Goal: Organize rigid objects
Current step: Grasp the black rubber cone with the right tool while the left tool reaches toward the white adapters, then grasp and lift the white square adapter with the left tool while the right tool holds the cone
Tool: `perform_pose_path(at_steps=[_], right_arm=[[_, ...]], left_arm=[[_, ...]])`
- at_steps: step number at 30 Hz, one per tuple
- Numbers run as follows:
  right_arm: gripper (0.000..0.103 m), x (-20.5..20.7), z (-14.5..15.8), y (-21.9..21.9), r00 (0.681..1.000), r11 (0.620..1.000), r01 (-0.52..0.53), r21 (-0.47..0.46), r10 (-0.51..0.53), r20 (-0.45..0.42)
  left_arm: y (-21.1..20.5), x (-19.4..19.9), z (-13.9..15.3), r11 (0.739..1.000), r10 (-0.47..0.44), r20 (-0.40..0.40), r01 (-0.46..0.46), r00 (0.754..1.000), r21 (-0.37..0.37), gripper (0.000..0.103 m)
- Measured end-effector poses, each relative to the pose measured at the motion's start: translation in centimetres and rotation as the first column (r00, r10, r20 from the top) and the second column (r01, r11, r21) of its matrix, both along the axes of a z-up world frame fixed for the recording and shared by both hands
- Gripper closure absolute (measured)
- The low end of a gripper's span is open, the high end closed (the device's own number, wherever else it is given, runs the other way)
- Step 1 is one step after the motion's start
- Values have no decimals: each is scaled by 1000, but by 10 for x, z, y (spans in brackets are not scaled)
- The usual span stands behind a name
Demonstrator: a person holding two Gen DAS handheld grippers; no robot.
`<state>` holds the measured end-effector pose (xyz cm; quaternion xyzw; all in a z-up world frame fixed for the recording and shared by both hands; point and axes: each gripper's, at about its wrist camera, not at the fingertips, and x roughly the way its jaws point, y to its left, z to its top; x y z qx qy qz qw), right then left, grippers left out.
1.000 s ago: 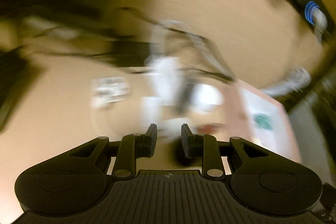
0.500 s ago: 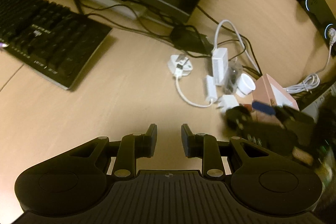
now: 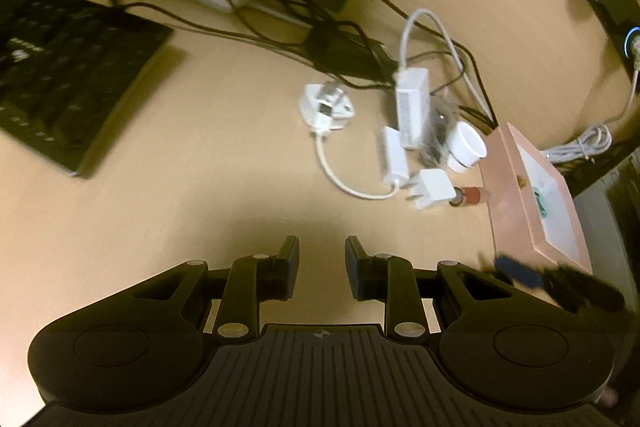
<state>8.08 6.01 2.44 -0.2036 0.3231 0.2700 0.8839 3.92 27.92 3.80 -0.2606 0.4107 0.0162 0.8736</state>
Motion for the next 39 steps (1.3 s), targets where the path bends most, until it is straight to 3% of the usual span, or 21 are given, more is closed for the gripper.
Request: perform_pose_path(at_steps=[6, 8, 13, 18, 24, 31, 39], right_arm=[[62, -28, -6, -40, 996, 994, 57, -90, -50, 80], [56, -31, -7, -53, 990, 988, 107, -109, -96, 101], [38, -44, 10, -82, 981, 983, 183, -19, -181, 71], [36, -55, 20, -102, 963, 962, 268, 43, -269, 23], [36, -58, 19, -128, 922, 915, 383, 126, -369, -117], [36, -60, 7, -146, 886, 882, 453, 126, -430, -176], [36, -58, 7, -140, 901, 898, 421, 131, -397, -173]], left_arm=[[-6, 18, 1, 999, 26, 22, -27, 999, 21, 75], [-2, 23, 4, 997, 62, 38, -63, 997, 32, 75], [4, 46, 8, 996, 72, 60, -76, 996, 55, 75], [5, 87, 10, 993, 71, 108, -80, 992, 87, 75], [-5, 123, -1, 988, 44, 110, -59, 993, 141, 77], [-23, 118, -3, 979, -78, 114, 54, 990, 197, 79], [-52, 73, -6, 960, -210, 86, 188, 974, 210, 81]])
